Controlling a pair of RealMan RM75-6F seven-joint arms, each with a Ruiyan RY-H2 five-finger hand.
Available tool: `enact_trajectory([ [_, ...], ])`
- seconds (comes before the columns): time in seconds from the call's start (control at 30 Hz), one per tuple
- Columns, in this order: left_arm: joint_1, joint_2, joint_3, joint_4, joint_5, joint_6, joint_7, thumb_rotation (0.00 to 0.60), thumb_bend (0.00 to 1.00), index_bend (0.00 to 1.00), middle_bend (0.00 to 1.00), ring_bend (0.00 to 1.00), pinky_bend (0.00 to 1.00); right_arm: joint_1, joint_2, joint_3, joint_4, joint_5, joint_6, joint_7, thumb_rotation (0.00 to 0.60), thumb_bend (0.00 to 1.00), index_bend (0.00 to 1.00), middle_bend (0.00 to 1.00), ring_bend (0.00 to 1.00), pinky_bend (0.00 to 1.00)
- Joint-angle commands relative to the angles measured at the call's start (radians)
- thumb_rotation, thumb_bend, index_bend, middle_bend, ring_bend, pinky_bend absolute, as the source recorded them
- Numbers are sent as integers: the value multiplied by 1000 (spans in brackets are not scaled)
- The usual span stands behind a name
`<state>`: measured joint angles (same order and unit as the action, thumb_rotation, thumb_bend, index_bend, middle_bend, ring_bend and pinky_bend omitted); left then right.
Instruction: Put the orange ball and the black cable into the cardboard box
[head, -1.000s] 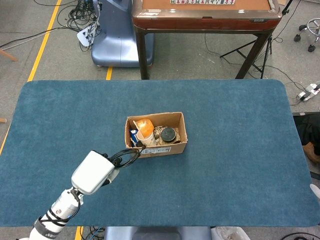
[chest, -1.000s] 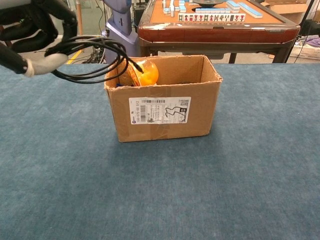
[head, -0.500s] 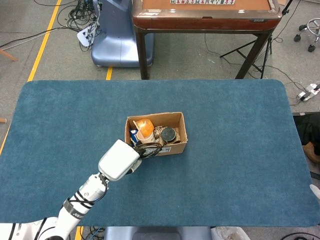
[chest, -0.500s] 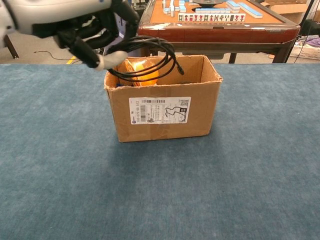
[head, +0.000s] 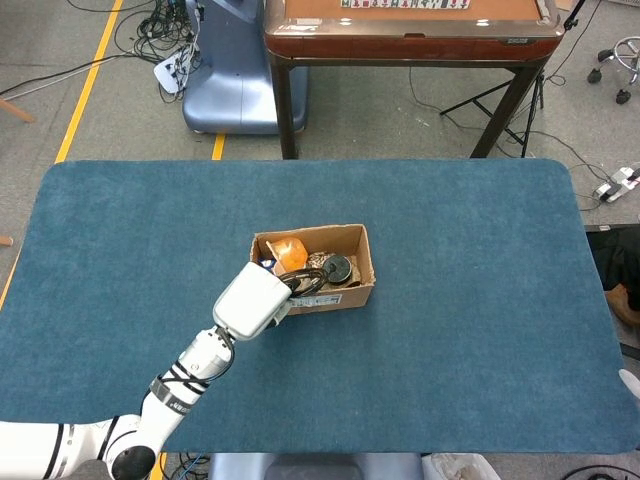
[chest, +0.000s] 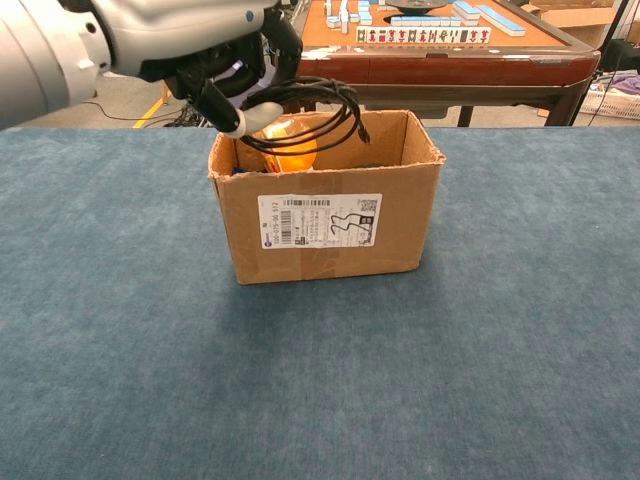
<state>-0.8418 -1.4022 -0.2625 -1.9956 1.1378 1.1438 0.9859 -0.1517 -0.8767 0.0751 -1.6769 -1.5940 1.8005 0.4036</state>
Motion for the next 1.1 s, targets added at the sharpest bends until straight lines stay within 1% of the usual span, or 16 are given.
enact_trajectory([
  [0.03,-14,-8,4,15,-16,-4,2,600,457,635,842,800,945,0,0,0,0,0,0,0,600,98,254,365,292,287],
  [0.2,-31,-13,14,27,-38,-7,2,600,455,623,834,789,938,0,0,0,1,2,0,3,600,98,254,365,292,287],
  [0.3,-39,-17,17,32,-50,-3,-3,600,449,579,829,782,933,0,0,0,2,2,1,4,600,98,254,365,292,287],
  [0.33,-42,-19,18,36,-52,-2,-4,600,448,540,828,780,932,0,0,-1,2,1,1,4,600,97,254,365,292,287],
  [0.43,-49,-25,24,48,-60,3,-5,600,438,379,824,776,930,0,0,-1,2,0,0,3,600,98,254,365,292,287],
  [0.53,-56,-34,29,64,-65,11,-2,600,367,237,822,773,929,1,0,-2,1,-1,-1,1,600,98,254,365,292,287],
  [0.63,-60,-41,34,81,-44,17,-22,600,302,161,822,773,929,2,0,-2,1,-1,-1,1,600,98,254,365,292,287],
  [0.73,-56,-41,41,94,-20,26,-48,600,262,123,822,773,930,2,0,-2,2,0,-2,3,600,98,254,365,292,287],
  [0.83,-49,-31,52,88,-13,41,-44,600,256,114,822,772,929,2,0,-3,3,0,-3,4,600,98,254,365,292,287],
  [0.93,-31,-6,76,60,-17,64,-11,600,255,115,817,761,929,3,1,-4,3,-1,-4,3,600,97,254,365,292,287],
  [1.1,23,64,135,-16,-26,126,52,600,255,125,798,737,921,6,-1,-5,0,0,-12,-8,600,98,254,365,292,287],
])
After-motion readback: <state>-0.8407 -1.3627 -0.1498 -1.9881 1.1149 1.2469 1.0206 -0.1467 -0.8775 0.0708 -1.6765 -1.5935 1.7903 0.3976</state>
